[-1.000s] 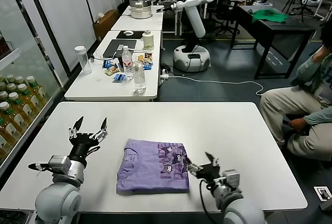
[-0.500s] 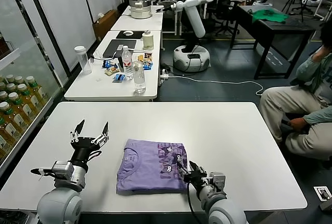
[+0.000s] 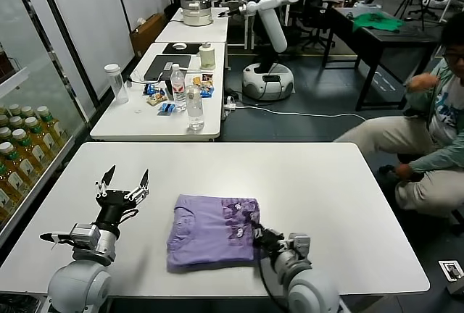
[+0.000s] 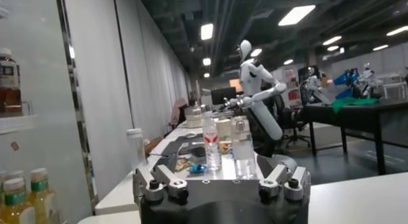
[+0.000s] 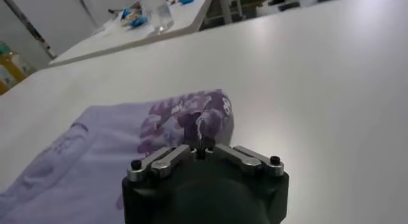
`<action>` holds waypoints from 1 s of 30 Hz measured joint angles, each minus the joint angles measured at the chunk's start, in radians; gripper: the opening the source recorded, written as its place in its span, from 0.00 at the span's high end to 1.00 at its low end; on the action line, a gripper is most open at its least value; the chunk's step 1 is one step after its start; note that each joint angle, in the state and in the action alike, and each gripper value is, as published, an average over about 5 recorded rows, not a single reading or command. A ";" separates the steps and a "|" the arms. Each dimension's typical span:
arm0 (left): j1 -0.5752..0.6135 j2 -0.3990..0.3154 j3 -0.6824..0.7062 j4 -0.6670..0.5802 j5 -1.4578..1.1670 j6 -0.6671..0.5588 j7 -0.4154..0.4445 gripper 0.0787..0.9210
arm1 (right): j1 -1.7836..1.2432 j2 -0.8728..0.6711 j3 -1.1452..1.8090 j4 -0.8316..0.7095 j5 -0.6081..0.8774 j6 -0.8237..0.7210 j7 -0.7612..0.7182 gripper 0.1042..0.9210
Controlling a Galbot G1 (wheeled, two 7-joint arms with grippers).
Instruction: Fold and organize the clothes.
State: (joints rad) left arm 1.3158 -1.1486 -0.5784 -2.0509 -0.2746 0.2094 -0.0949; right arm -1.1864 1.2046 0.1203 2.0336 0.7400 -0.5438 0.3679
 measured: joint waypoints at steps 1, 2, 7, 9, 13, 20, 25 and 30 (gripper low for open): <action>-0.001 0.002 -0.002 0.003 -0.001 -0.002 0.003 0.12 | 0.002 -0.014 0.018 0.009 0.004 -0.003 -0.002 0.98; -0.003 0.003 -0.003 0.007 -0.002 -0.003 0.005 0.12 | 0.003 -0.028 0.037 0.017 0.009 -0.006 -0.004 0.98; -0.018 -0.005 0.008 0.020 0.002 -0.007 0.019 0.12 | -0.009 -0.078 0.112 0.044 0.016 -0.017 -0.014 0.98; -0.020 -0.009 0.016 0.022 0.006 -0.008 0.025 0.12 | -0.023 -0.084 0.126 0.050 0.004 -0.021 -0.026 0.95; -0.017 -0.008 0.021 0.027 0.010 -0.014 0.035 0.12 | -0.048 -0.095 0.159 0.074 -0.027 -0.025 -0.055 0.84; -0.015 -0.010 0.017 0.043 0.013 -0.030 0.042 0.12 | -0.043 -0.122 0.249 0.115 -0.067 -0.027 -0.105 0.58; -0.024 -0.021 0.026 0.060 0.022 -0.048 0.051 0.12 | -0.034 -0.115 0.278 0.106 -0.149 -0.017 -0.148 0.41; -0.038 -0.027 0.031 0.080 0.039 -0.079 0.065 0.12 | -0.017 -0.110 0.294 0.078 -0.248 0.019 -0.184 0.23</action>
State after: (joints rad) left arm 1.2779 -1.1754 -0.5477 -1.9708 -0.2353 0.1305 -0.0303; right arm -1.2031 1.0942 0.4139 2.1113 0.4924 -0.5245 0.1839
